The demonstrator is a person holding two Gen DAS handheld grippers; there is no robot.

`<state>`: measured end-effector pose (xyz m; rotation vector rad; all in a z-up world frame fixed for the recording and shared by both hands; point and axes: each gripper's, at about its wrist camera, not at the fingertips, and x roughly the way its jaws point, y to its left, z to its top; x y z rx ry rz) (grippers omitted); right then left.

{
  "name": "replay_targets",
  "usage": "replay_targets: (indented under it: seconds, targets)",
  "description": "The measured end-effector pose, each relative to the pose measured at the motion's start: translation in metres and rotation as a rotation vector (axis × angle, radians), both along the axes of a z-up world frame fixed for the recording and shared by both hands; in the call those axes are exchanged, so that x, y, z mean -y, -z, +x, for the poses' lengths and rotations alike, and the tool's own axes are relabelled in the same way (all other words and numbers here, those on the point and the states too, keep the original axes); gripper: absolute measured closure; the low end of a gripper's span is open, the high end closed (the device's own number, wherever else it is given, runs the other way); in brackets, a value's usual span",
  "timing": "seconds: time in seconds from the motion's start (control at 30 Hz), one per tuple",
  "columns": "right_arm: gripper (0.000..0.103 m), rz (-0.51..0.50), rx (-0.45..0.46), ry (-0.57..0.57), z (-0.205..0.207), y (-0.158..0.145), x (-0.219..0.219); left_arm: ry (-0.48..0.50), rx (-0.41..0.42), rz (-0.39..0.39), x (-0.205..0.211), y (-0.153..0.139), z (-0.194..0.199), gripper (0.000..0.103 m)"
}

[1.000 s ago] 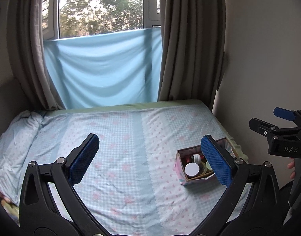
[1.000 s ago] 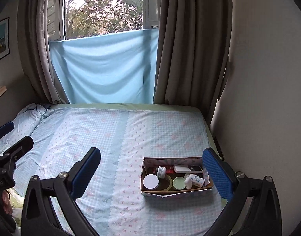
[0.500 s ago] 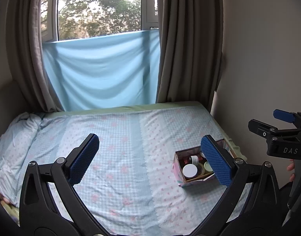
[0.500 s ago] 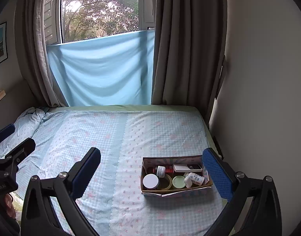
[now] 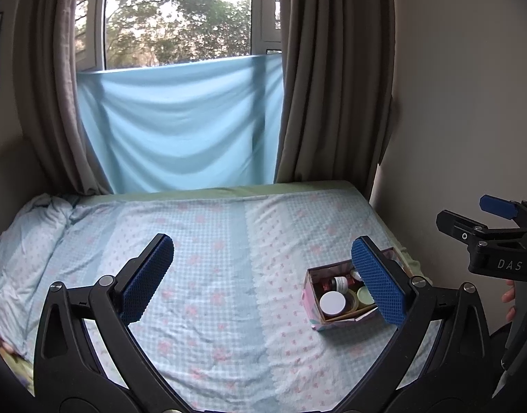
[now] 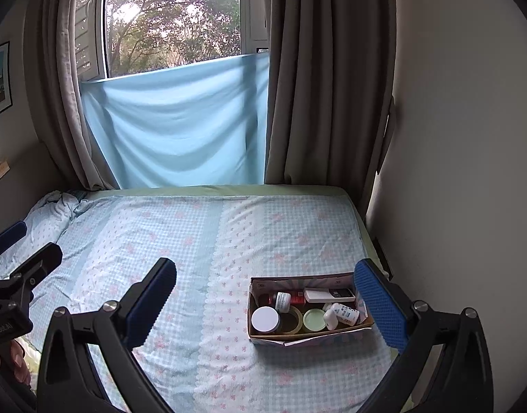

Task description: Organize rigid objects

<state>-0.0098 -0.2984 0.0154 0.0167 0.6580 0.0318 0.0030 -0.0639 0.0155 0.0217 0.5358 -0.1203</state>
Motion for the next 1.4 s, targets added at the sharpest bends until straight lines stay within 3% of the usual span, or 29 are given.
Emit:
replay_targets:
  seconds: [0.7,1.1,1.4]
  targets:
    - [0.0,0.003,0.005,-0.002,0.0049,0.0004,-0.0065,-0.011,0.016,-0.017,-0.0044,-0.0005,0.0025,0.0]
    - [0.0,0.0,0.01,-0.002,0.0072,0.0001,-0.0092,-0.031,0.044,0.035,0.0007,-0.0006,0.0024,0.0]
    - [0.0,0.001,0.006,0.0,0.0079,0.0025,-0.0102,-0.099,0.097,0.065,0.0002,-0.0035,-0.0011,0.0]
